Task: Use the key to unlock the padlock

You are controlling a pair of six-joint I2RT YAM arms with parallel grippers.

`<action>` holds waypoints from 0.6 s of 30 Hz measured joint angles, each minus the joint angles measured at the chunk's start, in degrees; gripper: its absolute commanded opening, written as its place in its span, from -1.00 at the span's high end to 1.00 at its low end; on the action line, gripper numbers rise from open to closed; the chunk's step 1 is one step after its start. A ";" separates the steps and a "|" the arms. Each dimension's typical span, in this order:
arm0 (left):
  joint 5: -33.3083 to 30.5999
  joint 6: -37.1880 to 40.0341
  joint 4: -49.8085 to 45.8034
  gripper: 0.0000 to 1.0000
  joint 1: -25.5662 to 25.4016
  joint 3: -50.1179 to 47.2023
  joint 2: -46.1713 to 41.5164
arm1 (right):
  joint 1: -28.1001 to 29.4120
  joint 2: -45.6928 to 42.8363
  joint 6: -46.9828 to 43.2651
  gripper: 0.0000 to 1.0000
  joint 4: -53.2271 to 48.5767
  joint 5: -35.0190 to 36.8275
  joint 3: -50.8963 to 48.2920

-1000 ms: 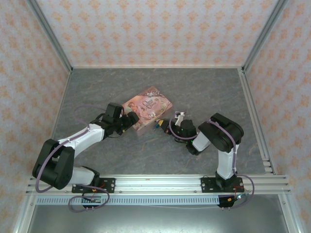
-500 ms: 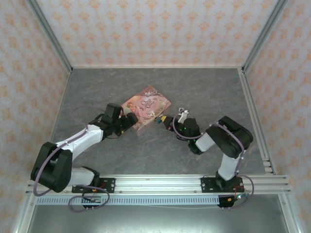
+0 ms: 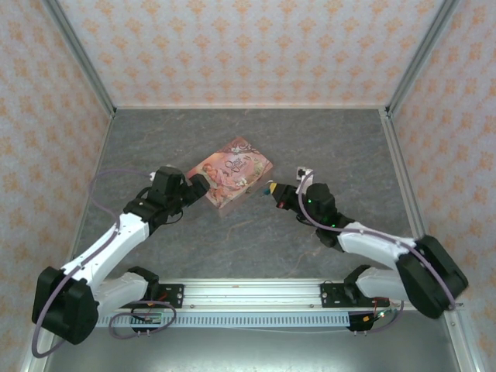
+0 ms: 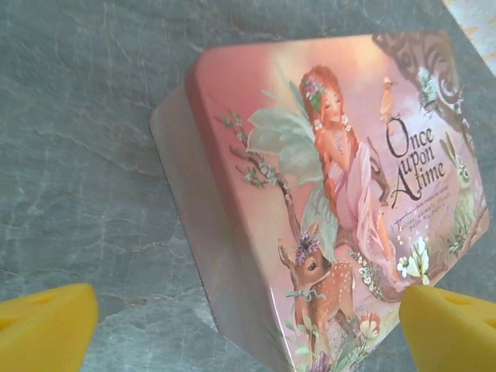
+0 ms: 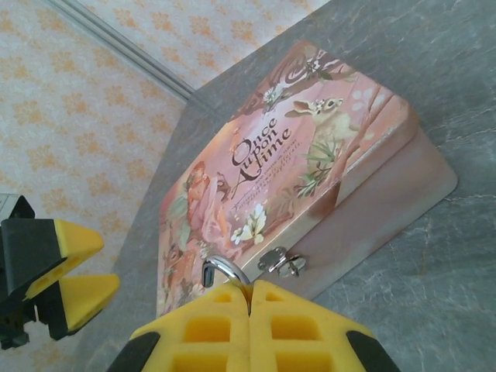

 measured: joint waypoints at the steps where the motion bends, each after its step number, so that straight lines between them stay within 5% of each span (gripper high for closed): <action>1: -0.50 0.98 -0.17 -1.00 -0.02 0.00 -0.81 | 0.00 -2.62 -0.83 1.00 -4.22 0.22 1.11; 8: -0.20 9.81 0.72 -1.00 -0.02 0.00 -6.05 | 0.09 -12.11 -4.00 1.00 -30.21 1.07 11.47; 18: 0.90 19.71 2.69 -1.00 -0.37 0.00 -10.51 | 1.31 -11.28 -3.45 1.00 -60.39 0.94 22.40</action>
